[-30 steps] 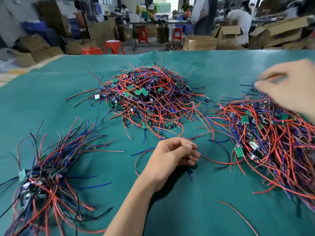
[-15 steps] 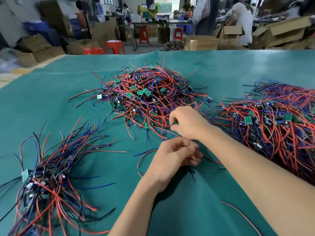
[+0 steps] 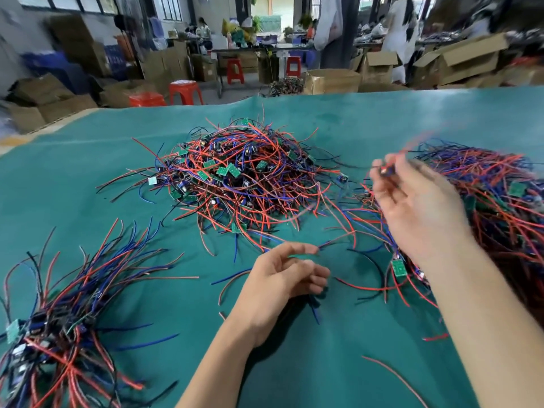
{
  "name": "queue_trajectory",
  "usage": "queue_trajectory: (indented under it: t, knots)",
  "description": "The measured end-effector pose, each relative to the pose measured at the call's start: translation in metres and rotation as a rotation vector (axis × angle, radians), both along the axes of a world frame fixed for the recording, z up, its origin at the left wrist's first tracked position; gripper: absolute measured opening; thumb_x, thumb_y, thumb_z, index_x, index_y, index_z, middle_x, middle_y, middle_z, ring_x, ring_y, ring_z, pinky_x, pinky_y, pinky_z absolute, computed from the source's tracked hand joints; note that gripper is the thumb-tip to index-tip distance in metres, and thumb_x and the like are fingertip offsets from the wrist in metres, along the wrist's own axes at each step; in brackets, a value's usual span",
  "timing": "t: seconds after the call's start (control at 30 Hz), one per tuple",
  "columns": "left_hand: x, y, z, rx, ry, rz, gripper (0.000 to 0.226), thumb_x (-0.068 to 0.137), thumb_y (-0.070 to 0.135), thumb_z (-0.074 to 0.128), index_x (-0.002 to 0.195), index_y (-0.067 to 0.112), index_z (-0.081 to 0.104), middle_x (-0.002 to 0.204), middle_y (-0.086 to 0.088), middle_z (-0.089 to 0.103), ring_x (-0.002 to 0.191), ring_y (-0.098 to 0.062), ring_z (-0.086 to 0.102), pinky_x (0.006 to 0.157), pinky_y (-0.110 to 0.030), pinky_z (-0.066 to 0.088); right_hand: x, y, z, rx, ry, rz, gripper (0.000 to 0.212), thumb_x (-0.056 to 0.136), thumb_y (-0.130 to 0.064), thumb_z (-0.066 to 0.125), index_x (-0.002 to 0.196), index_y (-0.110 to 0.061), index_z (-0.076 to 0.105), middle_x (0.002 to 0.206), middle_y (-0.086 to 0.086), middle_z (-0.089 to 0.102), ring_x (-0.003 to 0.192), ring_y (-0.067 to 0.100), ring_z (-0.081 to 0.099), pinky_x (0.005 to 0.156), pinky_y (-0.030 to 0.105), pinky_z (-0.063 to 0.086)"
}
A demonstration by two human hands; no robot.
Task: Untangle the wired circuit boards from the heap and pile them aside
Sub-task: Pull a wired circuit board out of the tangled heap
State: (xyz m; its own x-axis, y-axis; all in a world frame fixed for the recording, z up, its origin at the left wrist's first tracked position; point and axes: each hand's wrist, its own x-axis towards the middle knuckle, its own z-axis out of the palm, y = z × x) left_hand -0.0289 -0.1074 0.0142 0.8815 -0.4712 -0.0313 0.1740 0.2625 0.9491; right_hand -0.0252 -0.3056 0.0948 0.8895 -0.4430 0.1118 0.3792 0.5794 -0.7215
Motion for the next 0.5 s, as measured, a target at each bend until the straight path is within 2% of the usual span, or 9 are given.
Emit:
queue_trajectory:
  t: [0.1, 0.23, 0.33, 0.43, 0.5]
  knots:
    - [0.001, -0.001, -0.001, -0.013, -0.004, 0.007, 0.018, 0.101, 0.006, 0.049, 0.113, 0.002, 0.062, 0.091, -0.021, 0.073, 0.073, -0.022, 0.068, 0.069, -0.026, 0.056, -0.002, 0.017, -0.028, -0.147, 0.141, 0.093, 0.006, 0.094, -0.003, 0.061, 0.091, -0.005, 0.065, 0.076, 0.01, 0.074, 0.066, 0.017, 0.071, 0.062, 0.021, 0.058]
    - [0.004, -0.004, -0.002, -0.062, 0.032, 0.063, 0.027, 0.106, 0.015, 0.038, 0.109, 0.006, 0.063, 0.089, -0.016, 0.071, 0.071, -0.025, 0.07, 0.066, -0.026, 0.057, -0.005, 0.045, -0.059, -0.567, 0.252, 0.223, 0.009, 0.098, -0.004, 0.063, 0.091, -0.005, 0.07, 0.076, 0.009, 0.073, 0.062, 0.016, 0.068, 0.05, 0.021, 0.05]
    - [0.003, -0.005, -0.003, -0.07, 0.023, 0.097, 0.025, 0.105, 0.019, 0.042, 0.099, 0.01, 0.064, 0.082, -0.012, 0.068, 0.069, -0.024, 0.068, 0.063, -0.024, 0.056, -0.005, 0.052, -0.064, -0.633, 0.241, 0.259, 0.01, 0.098, -0.006, 0.064, 0.093, -0.004, 0.071, 0.074, 0.003, 0.073, 0.061, 0.012, 0.066, 0.049, 0.019, 0.047]
    - [0.004, -0.005, -0.001, -0.052, 0.04, 0.11, 0.031, 0.095, 0.034, 0.052, 0.094, 0.006, 0.066, 0.077, -0.012, 0.069, 0.064, -0.02, 0.068, 0.059, -0.022, 0.055, -0.006, 0.046, -0.064, -0.741, 0.218, 0.194, 0.011, 0.098, -0.007, 0.066, 0.092, -0.006, 0.074, 0.077, 0.004, 0.074, 0.059, 0.008, 0.063, 0.051, 0.02, 0.048]
    - [0.004, -0.003, -0.001, -0.029, 0.021, 0.087, 0.035, 0.093, 0.04, 0.057, 0.092, 0.005, 0.064, 0.079, -0.012, 0.07, 0.066, -0.019, 0.067, 0.06, -0.022, 0.055, -0.007, 0.047, -0.065, -0.798, 0.217, 0.163, 0.012, 0.096, -0.007, 0.069, 0.086, -0.01, 0.075, 0.071, 0.002, 0.073, 0.056, 0.007, 0.062, 0.052, 0.019, 0.048]
